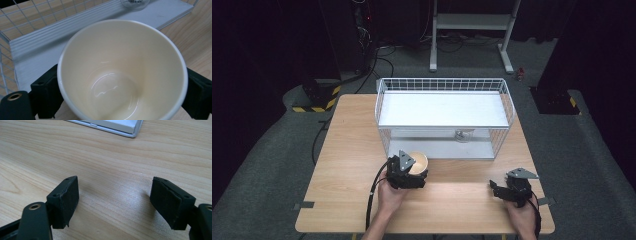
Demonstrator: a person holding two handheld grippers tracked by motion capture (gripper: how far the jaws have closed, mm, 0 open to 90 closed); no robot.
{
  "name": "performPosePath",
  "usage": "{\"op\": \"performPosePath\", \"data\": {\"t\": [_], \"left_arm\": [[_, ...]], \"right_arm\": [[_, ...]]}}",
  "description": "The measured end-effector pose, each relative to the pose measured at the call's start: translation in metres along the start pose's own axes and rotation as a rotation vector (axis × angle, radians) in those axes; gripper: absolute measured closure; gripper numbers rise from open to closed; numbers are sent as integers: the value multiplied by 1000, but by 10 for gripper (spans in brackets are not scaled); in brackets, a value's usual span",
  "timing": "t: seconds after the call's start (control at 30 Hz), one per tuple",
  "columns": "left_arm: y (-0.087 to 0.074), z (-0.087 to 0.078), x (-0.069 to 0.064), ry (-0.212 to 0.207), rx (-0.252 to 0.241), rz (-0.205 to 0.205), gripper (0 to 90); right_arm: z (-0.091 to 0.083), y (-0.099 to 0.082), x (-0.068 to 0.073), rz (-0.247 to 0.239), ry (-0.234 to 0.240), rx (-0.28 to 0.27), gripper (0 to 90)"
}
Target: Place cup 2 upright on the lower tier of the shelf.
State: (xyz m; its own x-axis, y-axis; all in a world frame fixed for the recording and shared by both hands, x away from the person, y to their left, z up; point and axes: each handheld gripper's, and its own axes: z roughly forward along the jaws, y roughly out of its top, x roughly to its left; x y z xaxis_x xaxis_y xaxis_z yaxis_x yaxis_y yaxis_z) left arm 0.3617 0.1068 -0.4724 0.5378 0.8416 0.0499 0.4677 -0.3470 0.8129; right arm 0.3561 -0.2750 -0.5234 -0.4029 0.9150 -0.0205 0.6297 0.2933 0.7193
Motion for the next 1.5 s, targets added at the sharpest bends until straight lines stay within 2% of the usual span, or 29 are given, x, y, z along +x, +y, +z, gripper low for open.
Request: {"op": "performPosePath", "data": {"t": [0.2, 0.3, 0.5, 0.6, 0.7, 1.0, 1.07, 1.13, 1.3, 1.5], "left_arm": [[8, 3, 6, 9, 4, -7, 96], [12, 6, 9, 9, 5, -25, 96], [19, 13, 13, 25, 16, -15, 97], [20, 18, 15, 25, 15, -31, 97], [22, 22, 16, 40, 29, -29, 97], [30, 31, 20, 41, 27, -37, 97], [30, 34, 22, 37, 24, -56, 97], [30, 35, 22, 41, 20, -59, 97], [34, 39, 22, 49, 28, -46, 97], [35, 43, 25, 41, 19, -75, 96]], "right_arm": [[0, 0, 0, 0, 0, -1, 232], [0, 0, 0, 0, -1, -1, 232], [0, 0, 0, 0, -1, -1, 232], [0, 0, 0, -1, -1, -1, 232], [0, 0, 0, -1, -1, -1, 232], [0, 0, 0, 2, 0, -1, 232], [0, 0, 0, 2, 0, -1, 232], [0, 0, 0, 5, -1, 0, 232], [0, 0, 0, 2, 0, -1, 232], [0, 0, 0, 1, -1, -1, 232]]}}
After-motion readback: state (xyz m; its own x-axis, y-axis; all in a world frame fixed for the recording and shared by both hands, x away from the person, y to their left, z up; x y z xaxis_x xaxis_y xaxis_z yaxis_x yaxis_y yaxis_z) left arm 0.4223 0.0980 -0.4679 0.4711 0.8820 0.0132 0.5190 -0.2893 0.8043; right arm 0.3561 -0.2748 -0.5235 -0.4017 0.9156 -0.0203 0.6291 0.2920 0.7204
